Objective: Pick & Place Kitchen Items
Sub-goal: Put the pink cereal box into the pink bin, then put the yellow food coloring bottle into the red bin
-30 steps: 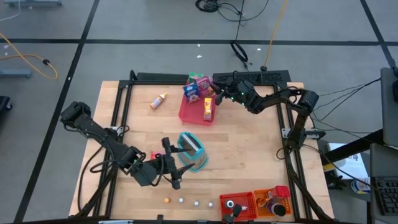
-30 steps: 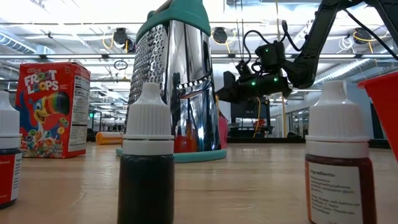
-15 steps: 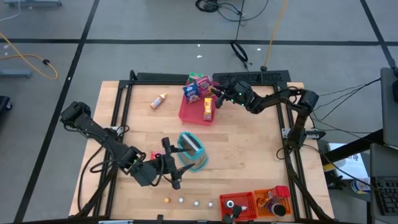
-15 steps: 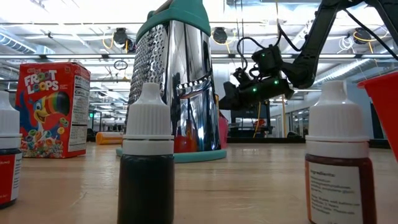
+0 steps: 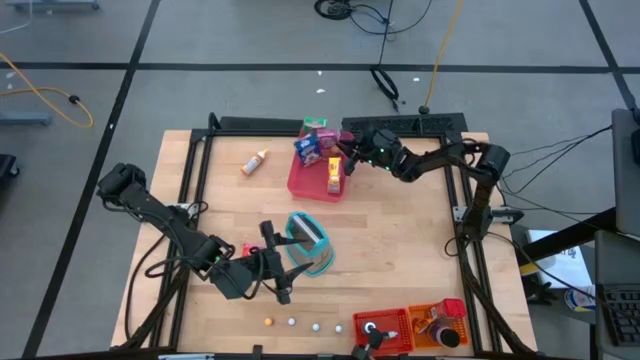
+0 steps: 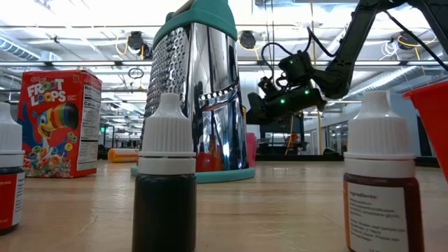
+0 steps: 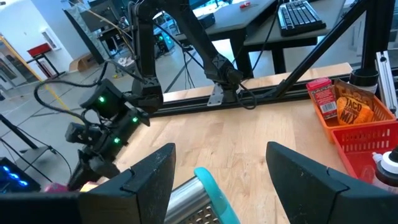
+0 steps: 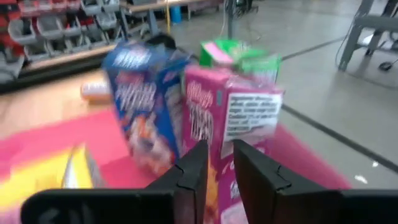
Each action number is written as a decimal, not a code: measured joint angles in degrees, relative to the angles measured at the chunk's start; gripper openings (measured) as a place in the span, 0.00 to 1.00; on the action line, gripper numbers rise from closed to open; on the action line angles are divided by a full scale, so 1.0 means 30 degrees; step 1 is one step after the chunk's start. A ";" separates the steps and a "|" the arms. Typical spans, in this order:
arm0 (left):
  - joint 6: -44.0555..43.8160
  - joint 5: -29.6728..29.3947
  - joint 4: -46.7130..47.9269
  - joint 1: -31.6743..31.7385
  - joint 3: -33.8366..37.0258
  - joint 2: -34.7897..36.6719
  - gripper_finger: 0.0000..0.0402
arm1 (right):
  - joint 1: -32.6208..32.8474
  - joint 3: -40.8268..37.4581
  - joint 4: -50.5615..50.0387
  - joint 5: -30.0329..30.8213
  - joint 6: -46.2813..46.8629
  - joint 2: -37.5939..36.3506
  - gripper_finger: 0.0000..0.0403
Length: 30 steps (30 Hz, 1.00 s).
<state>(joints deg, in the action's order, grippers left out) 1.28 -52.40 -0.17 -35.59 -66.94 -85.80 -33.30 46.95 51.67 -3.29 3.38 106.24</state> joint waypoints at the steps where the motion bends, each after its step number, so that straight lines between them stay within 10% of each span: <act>1: 0.0000 0.0000 0.0002 0.0000 0.0000 0.0000 0.63 | 0.0015 0.0153 0.0066 0.0066 -0.0107 0.0077 0.16; 17: -0.0015 -0.0203 -0.0213 0.0000 -0.0007 -0.0007 0.63 | 0.0051 0.0427 -0.2932 0.0090 -0.1181 -0.1429 0.17; 30: 0.2055 -0.7798 -0.1728 0.0001 -0.0007 0.0419 0.63 | 0.0163 -0.1057 -0.3484 0.0080 -0.1353 -0.5310 0.17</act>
<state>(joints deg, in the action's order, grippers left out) 7.44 -75.80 -5.35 -35.59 -66.96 -84.54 -32.81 43.78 41.21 -3.05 -0.68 90.30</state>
